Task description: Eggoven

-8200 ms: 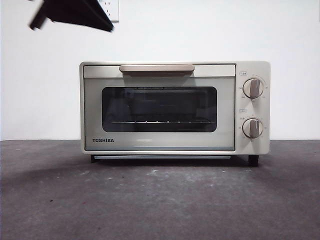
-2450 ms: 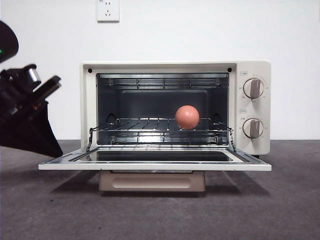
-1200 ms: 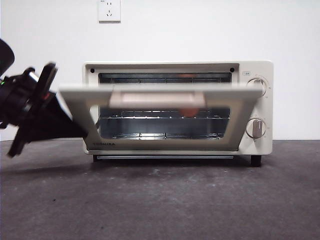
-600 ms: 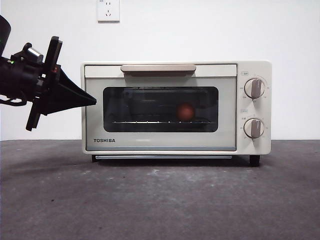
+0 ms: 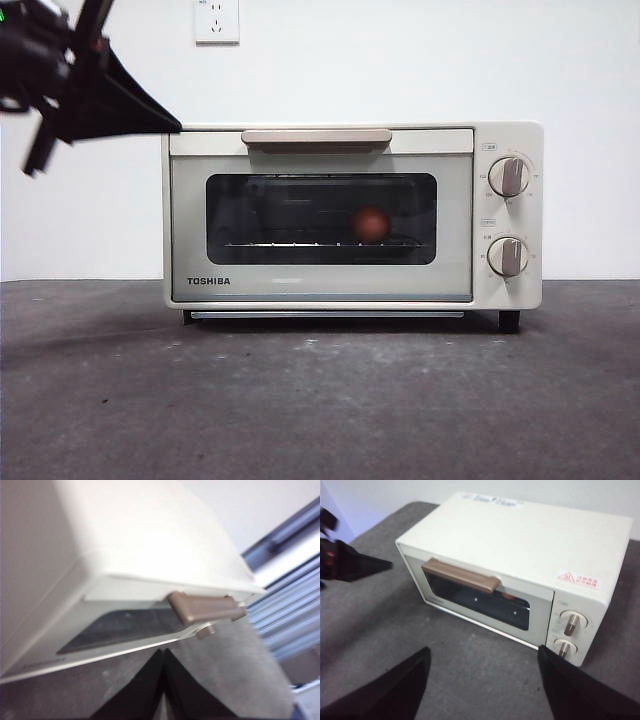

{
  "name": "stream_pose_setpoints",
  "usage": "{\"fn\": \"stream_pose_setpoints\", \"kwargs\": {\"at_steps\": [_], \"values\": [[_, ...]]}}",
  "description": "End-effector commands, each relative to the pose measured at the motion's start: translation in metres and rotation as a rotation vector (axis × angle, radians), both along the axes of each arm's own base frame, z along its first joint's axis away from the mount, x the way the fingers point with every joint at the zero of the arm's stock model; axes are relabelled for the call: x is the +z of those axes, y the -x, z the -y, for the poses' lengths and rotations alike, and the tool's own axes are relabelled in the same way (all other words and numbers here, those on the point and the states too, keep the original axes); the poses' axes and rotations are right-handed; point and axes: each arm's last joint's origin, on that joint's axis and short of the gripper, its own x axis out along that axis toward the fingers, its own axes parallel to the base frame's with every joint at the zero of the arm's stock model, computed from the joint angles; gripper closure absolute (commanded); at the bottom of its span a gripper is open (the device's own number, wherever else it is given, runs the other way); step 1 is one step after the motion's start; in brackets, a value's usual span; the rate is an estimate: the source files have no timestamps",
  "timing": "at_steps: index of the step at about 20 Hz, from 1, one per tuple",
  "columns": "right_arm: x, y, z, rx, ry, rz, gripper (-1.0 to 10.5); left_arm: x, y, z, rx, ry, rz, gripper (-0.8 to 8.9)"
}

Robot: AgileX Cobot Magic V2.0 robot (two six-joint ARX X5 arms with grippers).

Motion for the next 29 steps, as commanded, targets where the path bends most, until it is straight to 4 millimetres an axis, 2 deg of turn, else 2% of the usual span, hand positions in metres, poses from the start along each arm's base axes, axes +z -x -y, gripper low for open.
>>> {"fn": "stream_pose_setpoints", "kwargs": {"at_steps": [1, 7, 12, 15, 21, 29], "values": [[0.000, -0.001, -0.002, 0.006, 0.003, -0.006, 6.0, 0.017, 0.019, 0.003, 0.029, -0.112, 0.081, 8.08], [-0.021, -0.007, -0.008, 0.022, -0.004, -0.008, 6.5, 0.041, 0.067, 0.006, 0.123, -0.240, 0.139, 8.08], [-0.058, -0.014, -0.015, 0.056, -0.053, 0.010, 7.1, 0.051, 0.098, 0.003, 0.184, -0.304, 0.162, 8.08], [-0.079, -0.018, -0.019, 0.060, -0.073, 0.020, 7.7, 0.052, 0.111, 0.001, 0.193, -0.329, 0.162, 8.08], [-0.106, -0.023, -0.023, 0.068, -0.103, 0.056, 9.5, 0.052, 0.122, -0.002, 0.202, -0.364, 0.160, 8.08], [-0.102, -0.025, -0.024, 0.051, -0.140, 0.124, 9.4, 0.052, 0.122, -0.002, 0.200, -0.365, 0.158, 8.08]]}}
